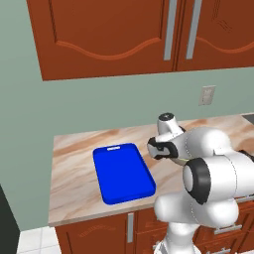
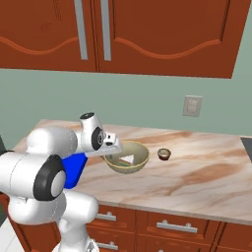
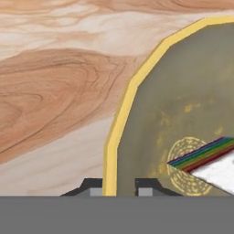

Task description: Place the bowl with cake and the cupcake onto the tray.

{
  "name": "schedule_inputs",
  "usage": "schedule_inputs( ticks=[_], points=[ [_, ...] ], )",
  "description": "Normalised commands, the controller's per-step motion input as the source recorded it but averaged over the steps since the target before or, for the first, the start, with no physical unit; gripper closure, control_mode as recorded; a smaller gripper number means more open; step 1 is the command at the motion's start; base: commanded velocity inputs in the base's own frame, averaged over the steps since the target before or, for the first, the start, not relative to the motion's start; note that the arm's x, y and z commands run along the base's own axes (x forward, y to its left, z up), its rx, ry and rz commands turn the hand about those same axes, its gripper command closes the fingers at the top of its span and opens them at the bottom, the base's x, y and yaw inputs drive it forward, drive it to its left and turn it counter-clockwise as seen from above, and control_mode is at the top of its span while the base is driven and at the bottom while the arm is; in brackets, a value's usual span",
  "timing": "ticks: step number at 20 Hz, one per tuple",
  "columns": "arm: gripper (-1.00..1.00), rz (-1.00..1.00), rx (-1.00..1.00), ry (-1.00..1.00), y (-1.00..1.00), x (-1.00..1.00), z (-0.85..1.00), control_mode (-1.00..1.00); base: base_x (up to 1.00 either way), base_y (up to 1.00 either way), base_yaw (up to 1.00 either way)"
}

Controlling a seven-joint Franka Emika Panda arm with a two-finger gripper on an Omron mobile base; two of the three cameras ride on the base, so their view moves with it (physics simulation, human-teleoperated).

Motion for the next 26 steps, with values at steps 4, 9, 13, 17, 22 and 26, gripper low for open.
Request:
schedule_inputs(
  ticks=[4,9,13,17,22,26],
  points=[
    [1.0,0.0,-0.02,-0.03,0.17,-0.12,0.01,-1.0,0.0,0.0,0.0],
    [1.0,0.0,-0.09,-0.08,0.32,-0.27,0.27,-1.0,0.0,0.0,0.0],
    [1.0,0.0,-0.21,-0.15,0.42,-0.27,0.32,-1.0,0.0,0.0,0.0],
    [1.0,0.0,-0.21,0.0,0.46,-0.1,0.24,-1.0,0.0,0.0,0.0],
    [1.0,0.04,-0.19,0.0,0.49,0.0,0.26,-1.0,0.0,0.0,0.0],
    [1.0,0.1,-0.13,0.08,0.46,0.0,0.3,-1.0,0.0,0.0,0.0]
  ],
)
